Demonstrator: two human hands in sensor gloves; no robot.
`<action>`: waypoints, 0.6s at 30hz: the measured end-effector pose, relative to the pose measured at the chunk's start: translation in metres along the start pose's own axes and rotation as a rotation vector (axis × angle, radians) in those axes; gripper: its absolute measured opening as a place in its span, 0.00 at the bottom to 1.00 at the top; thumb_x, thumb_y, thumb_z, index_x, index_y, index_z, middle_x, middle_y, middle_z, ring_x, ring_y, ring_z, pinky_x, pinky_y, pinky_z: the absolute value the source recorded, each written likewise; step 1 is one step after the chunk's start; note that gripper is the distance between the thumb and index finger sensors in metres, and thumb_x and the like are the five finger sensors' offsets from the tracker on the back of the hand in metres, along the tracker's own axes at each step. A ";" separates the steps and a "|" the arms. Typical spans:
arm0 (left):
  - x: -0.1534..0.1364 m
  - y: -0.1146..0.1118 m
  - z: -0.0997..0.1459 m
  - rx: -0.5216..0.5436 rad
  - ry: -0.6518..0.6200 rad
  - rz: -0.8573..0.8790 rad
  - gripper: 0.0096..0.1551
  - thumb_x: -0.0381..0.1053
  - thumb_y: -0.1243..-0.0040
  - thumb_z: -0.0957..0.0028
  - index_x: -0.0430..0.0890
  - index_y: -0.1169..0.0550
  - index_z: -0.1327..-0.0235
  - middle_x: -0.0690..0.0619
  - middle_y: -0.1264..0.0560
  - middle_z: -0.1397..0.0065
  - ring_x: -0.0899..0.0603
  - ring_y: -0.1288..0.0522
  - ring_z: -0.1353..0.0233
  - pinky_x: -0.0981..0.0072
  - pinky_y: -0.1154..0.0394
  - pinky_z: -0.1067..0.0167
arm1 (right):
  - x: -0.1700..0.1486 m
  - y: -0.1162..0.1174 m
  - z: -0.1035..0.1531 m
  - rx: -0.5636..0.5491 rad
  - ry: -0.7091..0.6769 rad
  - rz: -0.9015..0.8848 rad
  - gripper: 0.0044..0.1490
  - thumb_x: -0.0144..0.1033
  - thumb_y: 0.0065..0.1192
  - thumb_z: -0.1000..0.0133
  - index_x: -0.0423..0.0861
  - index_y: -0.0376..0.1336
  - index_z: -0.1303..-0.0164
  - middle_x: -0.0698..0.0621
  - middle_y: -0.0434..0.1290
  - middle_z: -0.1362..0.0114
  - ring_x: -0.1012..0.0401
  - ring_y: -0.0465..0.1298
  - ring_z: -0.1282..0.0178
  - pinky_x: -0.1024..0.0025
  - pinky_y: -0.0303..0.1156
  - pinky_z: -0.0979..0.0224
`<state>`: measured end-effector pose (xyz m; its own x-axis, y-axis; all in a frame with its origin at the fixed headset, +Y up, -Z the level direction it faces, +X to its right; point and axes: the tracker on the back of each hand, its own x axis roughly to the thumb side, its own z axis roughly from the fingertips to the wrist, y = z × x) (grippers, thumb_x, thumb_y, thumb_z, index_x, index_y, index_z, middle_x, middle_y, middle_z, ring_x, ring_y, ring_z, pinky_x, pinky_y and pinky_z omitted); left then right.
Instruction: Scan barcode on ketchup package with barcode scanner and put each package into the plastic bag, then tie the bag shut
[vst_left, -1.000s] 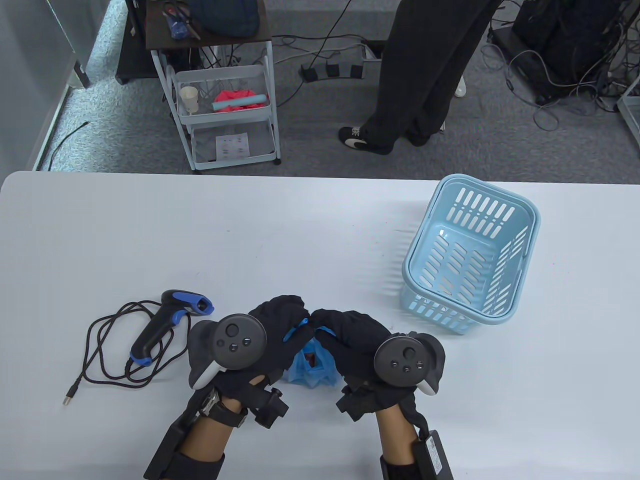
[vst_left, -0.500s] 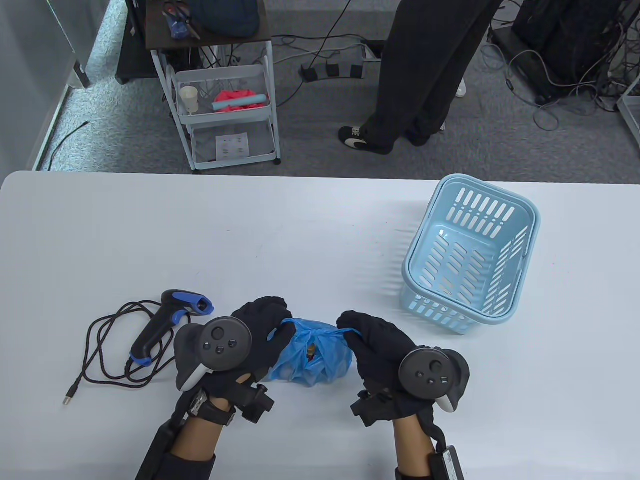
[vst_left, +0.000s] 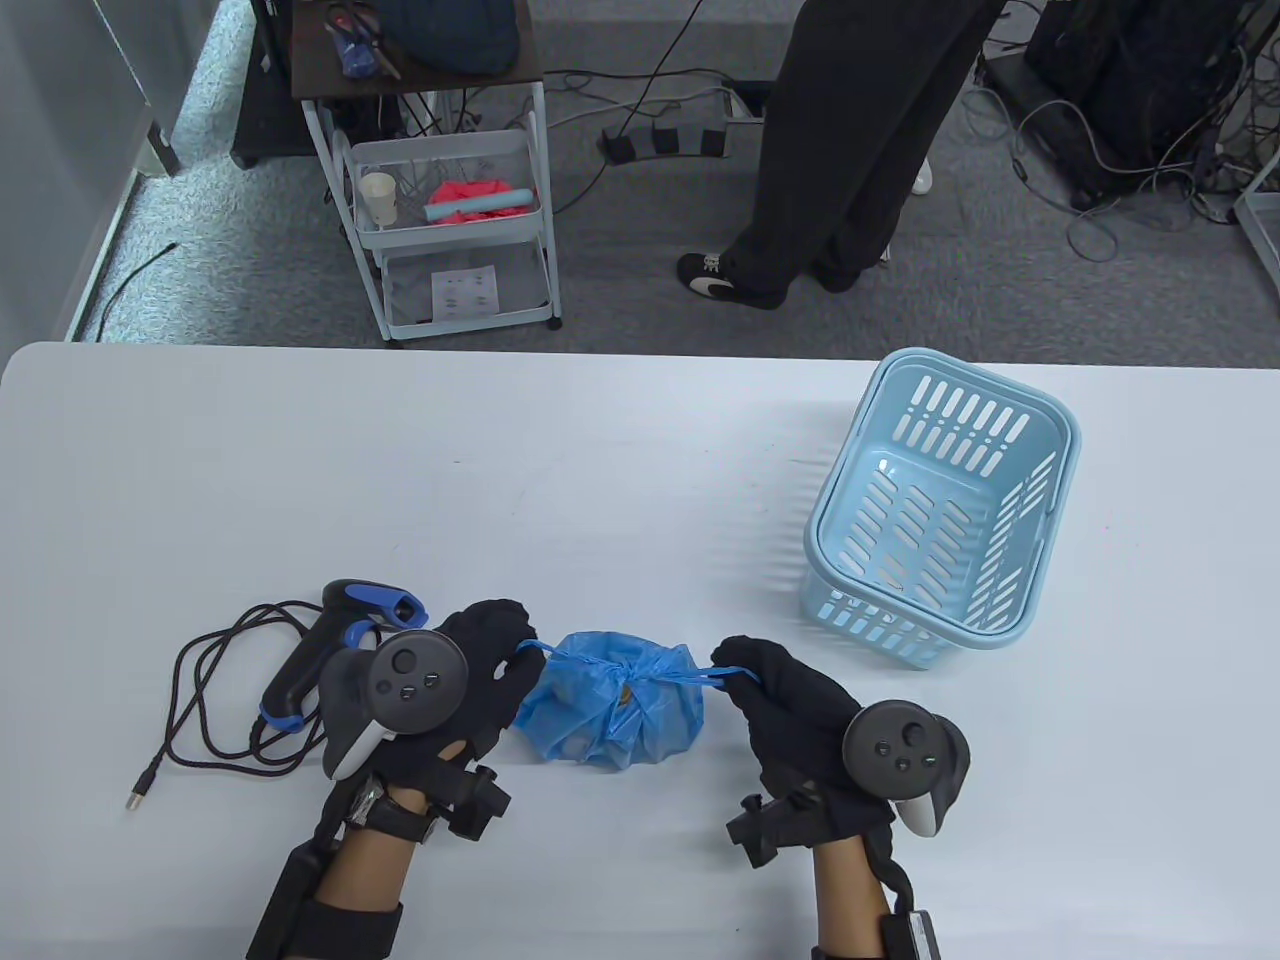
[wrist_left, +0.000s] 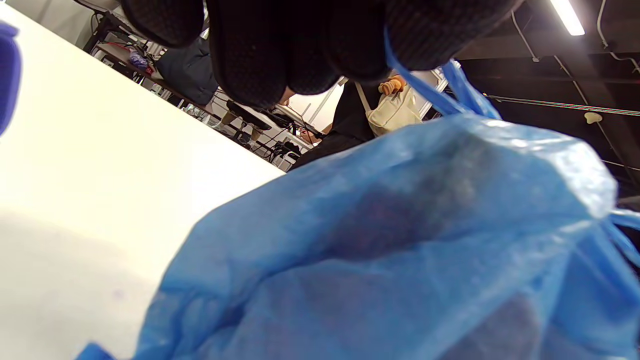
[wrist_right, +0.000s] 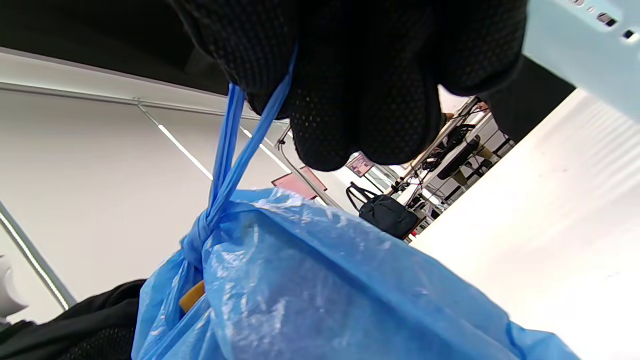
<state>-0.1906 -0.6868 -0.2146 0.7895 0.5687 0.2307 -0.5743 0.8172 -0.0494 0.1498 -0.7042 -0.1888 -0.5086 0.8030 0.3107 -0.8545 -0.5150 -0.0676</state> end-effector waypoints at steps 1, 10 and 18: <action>-0.003 -0.001 0.000 -0.003 0.004 0.006 0.20 0.59 0.43 0.44 0.46 0.19 0.53 0.51 0.26 0.29 0.37 0.21 0.33 0.40 0.30 0.30 | -0.002 0.000 0.000 0.002 0.007 -0.002 0.23 0.32 0.61 0.42 0.41 0.68 0.37 0.43 0.81 0.43 0.46 0.80 0.43 0.44 0.69 0.32; -0.017 -0.008 -0.002 -0.023 0.016 0.028 0.20 0.59 0.43 0.45 0.45 0.19 0.53 0.50 0.26 0.28 0.37 0.21 0.32 0.40 0.30 0.30 | -0.012 -0.002 0.001 0.006 0.039 0.006 0.23 0.33 0.61 0.42 0.42 0.68 0.37 0.43 0.81 0.43 0.46 0.80 0.43 0.44 0.69 0.33; -0.020 -0.006 -0.001 -0.024 0.014 0.015 0.20 0.59 0.42 0.45 0.46 0.19 0.52 0.50 0.27 0.27 0.37 0.22 0.31 0.39 0.30 0.30 | -0.018 -0.002 0.002 0.011 0.060 0.006 0.23 0.33 0.61 0.42 0.41 0.68 0.37 0.43 0.81 0.43 0.46 0.80 0.43 0.44 0.69 0.33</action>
<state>-0.2025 -0.7031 -0.2198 0.7838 0.5822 0.2160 -0.5810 0.8104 -0.0762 0.1605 -0.7181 -0.1923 -0.5191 0.8164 0.2531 -0.8505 -0.5227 -0.0585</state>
